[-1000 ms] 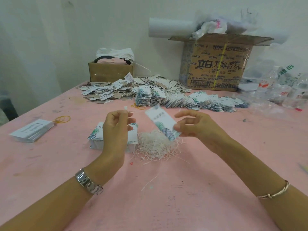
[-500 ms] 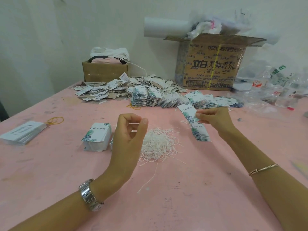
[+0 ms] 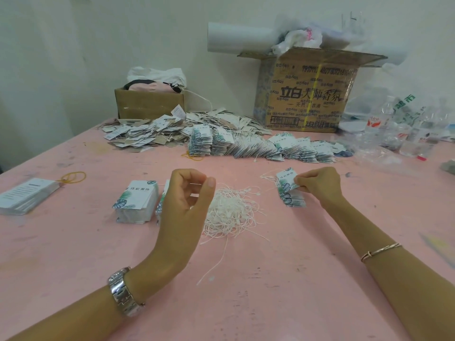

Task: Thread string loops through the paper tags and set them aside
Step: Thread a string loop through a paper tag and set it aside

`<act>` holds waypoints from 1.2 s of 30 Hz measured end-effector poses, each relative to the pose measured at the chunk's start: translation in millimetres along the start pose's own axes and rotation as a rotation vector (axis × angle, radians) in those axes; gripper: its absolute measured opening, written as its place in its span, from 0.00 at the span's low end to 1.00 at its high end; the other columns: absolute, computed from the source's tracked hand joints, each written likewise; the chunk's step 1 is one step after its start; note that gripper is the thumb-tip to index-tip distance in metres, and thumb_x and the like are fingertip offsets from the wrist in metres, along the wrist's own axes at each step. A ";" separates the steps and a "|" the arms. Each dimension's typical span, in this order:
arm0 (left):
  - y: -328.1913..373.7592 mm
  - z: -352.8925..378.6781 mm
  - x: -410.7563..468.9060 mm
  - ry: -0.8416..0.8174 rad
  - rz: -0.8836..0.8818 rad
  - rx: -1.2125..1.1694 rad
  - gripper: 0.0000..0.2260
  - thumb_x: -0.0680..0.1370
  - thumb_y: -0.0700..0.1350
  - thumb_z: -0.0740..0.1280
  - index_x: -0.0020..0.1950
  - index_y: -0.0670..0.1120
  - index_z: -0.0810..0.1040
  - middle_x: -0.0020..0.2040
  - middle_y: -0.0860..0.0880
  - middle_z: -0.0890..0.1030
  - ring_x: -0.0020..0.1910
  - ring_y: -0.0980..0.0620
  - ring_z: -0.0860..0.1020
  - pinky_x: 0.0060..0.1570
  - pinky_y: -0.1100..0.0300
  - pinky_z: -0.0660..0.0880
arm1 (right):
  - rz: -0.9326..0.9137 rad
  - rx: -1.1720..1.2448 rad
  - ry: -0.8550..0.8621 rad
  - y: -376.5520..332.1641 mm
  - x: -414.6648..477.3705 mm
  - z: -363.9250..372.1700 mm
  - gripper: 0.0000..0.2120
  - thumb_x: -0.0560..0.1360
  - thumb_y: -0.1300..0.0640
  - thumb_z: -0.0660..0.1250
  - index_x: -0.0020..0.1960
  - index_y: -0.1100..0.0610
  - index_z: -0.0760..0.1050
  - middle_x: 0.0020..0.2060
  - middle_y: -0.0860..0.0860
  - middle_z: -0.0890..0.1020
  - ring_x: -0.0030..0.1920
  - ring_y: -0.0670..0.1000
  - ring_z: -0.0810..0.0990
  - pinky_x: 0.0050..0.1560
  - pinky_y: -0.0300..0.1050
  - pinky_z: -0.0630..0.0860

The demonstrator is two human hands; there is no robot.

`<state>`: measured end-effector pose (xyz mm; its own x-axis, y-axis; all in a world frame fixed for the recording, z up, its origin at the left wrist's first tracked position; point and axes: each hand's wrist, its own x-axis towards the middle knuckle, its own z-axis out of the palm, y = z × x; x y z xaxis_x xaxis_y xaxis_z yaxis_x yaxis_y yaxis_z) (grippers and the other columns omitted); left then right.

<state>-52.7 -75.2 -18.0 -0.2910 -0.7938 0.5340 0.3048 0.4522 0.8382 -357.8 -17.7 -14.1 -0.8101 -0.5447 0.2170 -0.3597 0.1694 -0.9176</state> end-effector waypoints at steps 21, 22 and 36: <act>0.8 0.1 -2.2 -0.020 -0.028 -0.003 0.08 0.75 0.52 0.67 0.50 0.50 0.73 0.47 0.47 0.79 0.45 0.54 0.77 0.47 0.64 0.74 | -0.103 -0.751 -0.076 -4.2 -3.8 3.7 0.06 0.73 0.57 0.73 0.49 0.54 0.83 0.45 0.56 0.83 0.47 0.59 0.80 0.43 0.43 0.72; 0.9 0.3 -2.1 -0.021 -0.030 -0.001 0.09 0.75 0.52 0.67 0.50 0.50 0.73 0.48 0.47 0.79 0.45 0.54 0.77 0.47 0.64 0.75 | -0.098 -0.772 -0.078 -4.6 -4.8 4.6 0.05 0.73 0.57 0.72 0.49 0.54 0.83 0.45 0.55 0.84 0.47 0.58 0.80 0.43 0.43 0.71; 1.8 0.0 -2.7 -0.033 -0.016 0.005 0.08 0.76 0.52 0.67 0.50 0.51 0.73 0.49 0.46 0.80 0.45 0.54 0.77 0.45 0.65 0.75 | -0.094 -0.929 -0.132 -1.2 -17.3 24.9 0.40 0.70 0.31 0.67 0.65 0.62 0.63 0.57 0.60 0.73 0.60 0.62 0.72 0.51 0.52 0.71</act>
<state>-51.4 -72.3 -17.9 -0.3257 -0.7872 0.5237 0.2952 0.4415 0.8473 -331.9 -29.0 -25.0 -0.7205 -0.6684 0.1848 -0.6921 0.6760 -0.2532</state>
